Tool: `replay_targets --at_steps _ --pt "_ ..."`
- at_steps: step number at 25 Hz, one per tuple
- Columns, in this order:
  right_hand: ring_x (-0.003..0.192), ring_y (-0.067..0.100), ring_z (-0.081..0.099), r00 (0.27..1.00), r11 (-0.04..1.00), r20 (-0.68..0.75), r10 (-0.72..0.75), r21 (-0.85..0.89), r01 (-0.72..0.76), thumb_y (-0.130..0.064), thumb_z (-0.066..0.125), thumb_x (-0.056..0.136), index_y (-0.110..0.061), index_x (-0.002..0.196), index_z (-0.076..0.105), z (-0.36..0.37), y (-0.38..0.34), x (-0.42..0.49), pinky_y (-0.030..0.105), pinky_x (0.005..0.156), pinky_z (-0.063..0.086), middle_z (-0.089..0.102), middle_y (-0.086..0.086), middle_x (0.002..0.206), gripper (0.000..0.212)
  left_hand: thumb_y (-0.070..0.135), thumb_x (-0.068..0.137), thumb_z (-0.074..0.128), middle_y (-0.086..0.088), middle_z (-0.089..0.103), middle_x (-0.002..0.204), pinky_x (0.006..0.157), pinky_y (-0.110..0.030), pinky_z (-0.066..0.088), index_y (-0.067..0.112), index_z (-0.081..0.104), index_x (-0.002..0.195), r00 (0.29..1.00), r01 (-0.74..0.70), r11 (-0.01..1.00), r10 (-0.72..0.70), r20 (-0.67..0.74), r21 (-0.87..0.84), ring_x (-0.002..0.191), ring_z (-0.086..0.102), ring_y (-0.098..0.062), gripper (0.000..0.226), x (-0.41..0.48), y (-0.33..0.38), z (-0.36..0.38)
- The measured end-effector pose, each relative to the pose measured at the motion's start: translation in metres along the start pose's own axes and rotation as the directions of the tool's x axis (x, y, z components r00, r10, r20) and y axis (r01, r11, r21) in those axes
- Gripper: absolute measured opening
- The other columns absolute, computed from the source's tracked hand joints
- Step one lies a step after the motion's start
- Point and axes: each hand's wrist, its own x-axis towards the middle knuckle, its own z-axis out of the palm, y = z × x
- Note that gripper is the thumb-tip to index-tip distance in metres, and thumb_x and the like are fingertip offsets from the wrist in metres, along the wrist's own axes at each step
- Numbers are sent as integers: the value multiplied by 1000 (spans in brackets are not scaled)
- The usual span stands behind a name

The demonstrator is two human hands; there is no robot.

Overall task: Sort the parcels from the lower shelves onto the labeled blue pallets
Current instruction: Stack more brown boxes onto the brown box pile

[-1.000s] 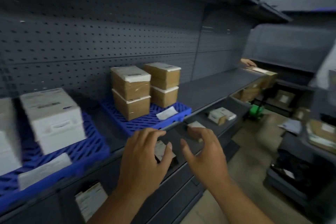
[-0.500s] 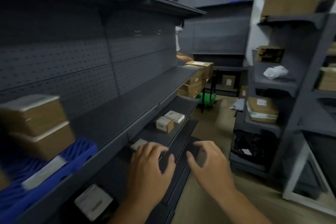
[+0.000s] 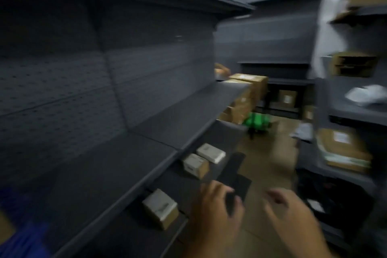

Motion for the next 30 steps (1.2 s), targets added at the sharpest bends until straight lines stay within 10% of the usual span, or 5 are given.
replay_targets --at_steps 5,18,30 --pt "86 21 62 990 999 134 54 -4 -54 -32 79 82 -24 97 73 59 -30 102 36 81 50 70 2 93 18 53 94 44 8 55 124 95 -32 40 29 60 117 987 139 988 -143 70 62 122 46 -15 37 83 -57 26" --pt "88 19 68 844 933 399 -358 182 310 -33 74 88 -19 114 69 192 -14 279 32 73 55 66 -4 104 31 52 92 51 9 60 118 95 -31 40 31 61 111 887 452 854 -461 -25 257 113 51 -15 30 192 -141 113" --pt "97 17 66 633 846 568 -526 422 326 -29 73 89 -18 112 68 266 16 358 31 84 56 68 0 108 27 48 78 59 0 73 104 88 -37 52 26 74 102 665 737 546 -693 -279 398 100 66 -26 36 211 -151 143"
